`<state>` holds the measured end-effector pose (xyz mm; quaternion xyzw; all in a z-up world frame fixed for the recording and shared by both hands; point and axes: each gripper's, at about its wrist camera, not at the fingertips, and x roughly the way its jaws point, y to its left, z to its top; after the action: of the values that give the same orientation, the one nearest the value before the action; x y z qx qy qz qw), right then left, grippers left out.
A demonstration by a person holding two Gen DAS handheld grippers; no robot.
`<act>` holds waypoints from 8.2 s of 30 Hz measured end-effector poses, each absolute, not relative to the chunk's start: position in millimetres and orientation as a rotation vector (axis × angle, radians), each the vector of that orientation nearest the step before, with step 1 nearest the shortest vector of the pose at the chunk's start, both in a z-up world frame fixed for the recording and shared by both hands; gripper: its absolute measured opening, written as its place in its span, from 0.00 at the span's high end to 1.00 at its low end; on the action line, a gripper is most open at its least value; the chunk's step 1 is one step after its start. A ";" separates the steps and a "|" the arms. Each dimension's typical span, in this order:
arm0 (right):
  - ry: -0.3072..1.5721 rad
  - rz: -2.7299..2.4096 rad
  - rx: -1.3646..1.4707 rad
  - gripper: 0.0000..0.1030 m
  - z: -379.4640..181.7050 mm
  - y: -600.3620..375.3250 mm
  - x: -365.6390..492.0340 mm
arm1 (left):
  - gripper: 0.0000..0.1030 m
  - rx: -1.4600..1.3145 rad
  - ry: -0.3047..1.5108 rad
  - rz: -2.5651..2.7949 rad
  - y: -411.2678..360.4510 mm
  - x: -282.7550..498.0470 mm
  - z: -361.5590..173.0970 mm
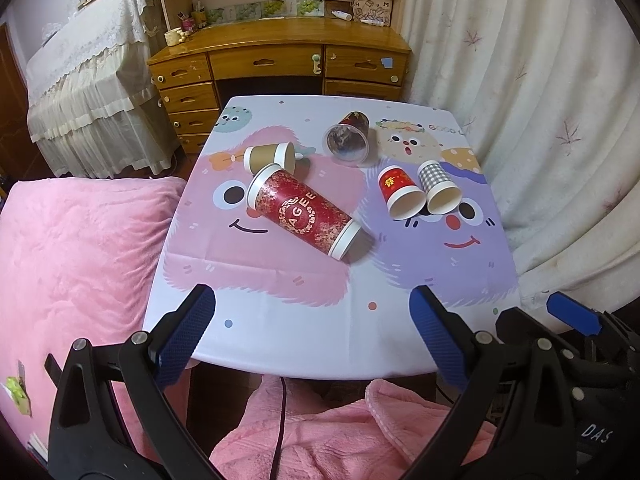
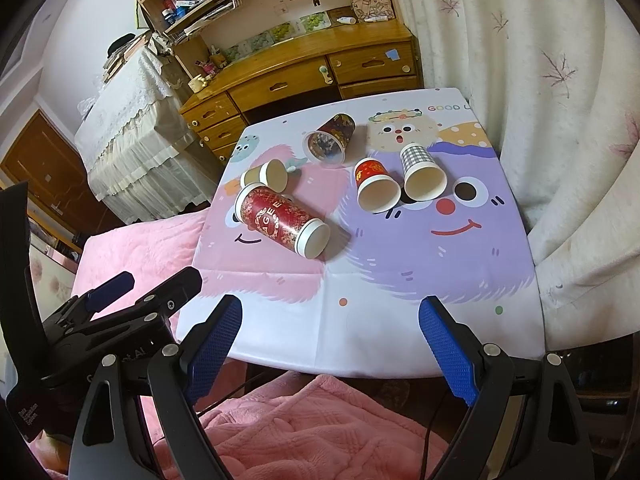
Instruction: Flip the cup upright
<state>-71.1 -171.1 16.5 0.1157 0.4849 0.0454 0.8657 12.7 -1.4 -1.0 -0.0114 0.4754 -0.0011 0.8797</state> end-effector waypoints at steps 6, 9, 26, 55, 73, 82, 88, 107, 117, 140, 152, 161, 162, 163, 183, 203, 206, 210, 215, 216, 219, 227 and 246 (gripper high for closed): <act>1.011 0.097 0.233 0.11 15.7 -172.6 -71.2 | 0.06 -0.046 0.985 -0.013 -1.0 11.5 -0.7; 1.007 0.095 0.222 0.11 13.9 -172.3 -70.8 | 0.06 -0.064 0.979 -0.020 -0.9 12.8 -0.3; 1.104 0.040 0.230 0.11 -2.8 -148.7 -37.0 | 0.07 -0.133 1.183 -0.152 30.9 65.2 -43.8; 1.296 -0.372 0.570 0.11 -126.4 3.5 143.7 | 0.13 0.510 1.545 -0.561 172.0 326.2 -160.3; 1.389 -0.556 0.560 0.11 -151.0 10.7 97.3 | 0.13 0.953 1.220 -0.845 102.7 356.0 -216.5; 1.411 -0.568 0.513 0.11 -151.5 10.9 88.8 | 0.13 1.111 1.031 -0.907 87.8 347.1 -228.5; 1.432 -0.537 0.506 0.11 -155.5 15.2 91.3 | 0.13 1.120 0.904 -0.982 74.4 341.2 -230.4; 1.391 -0.564 0.536 0.11 -144.2 16.5 80.4 | 0.43 1.070 0.965 -0.976 72.6 359.0 -251.6; 1.355 -0.529 0.562 0.11 -136.1 6.8 82.7 | 0.45 0.848 0.982 -0.801 92.5 389.0 -203.8; 1.365 -0.250 0.500 0.11 -117.9 -123.5 63.2 | 0.46 0.050 0.932 -0.396 106.2 208.2 -82.8; 1.318 -0.238 0.532 0.11 -99.3 -203.5 25.4 | 0.46 0.051 0.984 -0.425 13.5 94.8 -115.4; 1.350 -0.234 0.570 0.11 -108.7 -222.6 -5.0 | 0.46 0.126 0.989 -0.460 -30.4 65.6 -148.7; 1.355 -0.236 0.567 0.11 -109.4 -222.6 -6.8 | 0.46 0.132 0.986 -0.451 -33.4 68.1 -152.1; 1.362 -0.235 0.563 0.11 -111.6 -222.0 -7.8 | 0.46 0.134 0.980 -0.442 -36.6 68.1 -155.9; 1.427 -0.205 0.536 0.11 -140.0 -224.3 1.7 | 0.45 0.057 1.194 -0.399 -35.6 67.1 -216.0; 1.499 -0.135 0.559 0.11 -168.6 -203.3 17.3 | 0.44 -0.145 1.471 -0.454 -24.8 79.0 -247.2; 1.509 -0.123 0.579 0.11 -173.8 -200.1 21.3 | 0.38 -0.157 1.496 -0.448 -20.5 82.0 -241.9; 1.527 -0.109 0.622 0.11 -180.9 -192.9 29.4 | 0.30 -0.088 1.541 -0.480 -20.4 84.4 -232.8; 1.570 -0.130 0.663 0.11 -192.9 -181.2 38.7 | 0.29 -0.039 1.569 -0.526 -4.9 93.7 -215.5; 1.581 -0.138 0.671 0.11 -195.9 -178.6 40.6 | 0.29 -0.026 1.568 -0.524 -1.4 96.7 -212.2; 1.609 -0.170 0.682 0.11 -206.6 -171.0 47.5 | 0.27 -0.010 1.566 -0.522 7.9 107.5 -204.6; 1.611 -0.299 0.581 0.11 -228.3 -155.9 60.2 | 0.27 0.044 1.584 -0.527 23.7 125.8 -203.9; 1.577 -0.322 0.520 0.41 -253.6 -141.1 59.4 | 0.27 0.083 1.618 -0.518 37.5 129.6 -214.7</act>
<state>59.4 -141.1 -253.6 0.2301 0.6978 -0.1423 0.6632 129.6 37.5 -214.7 0.0365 0.7150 -0.2288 0.6596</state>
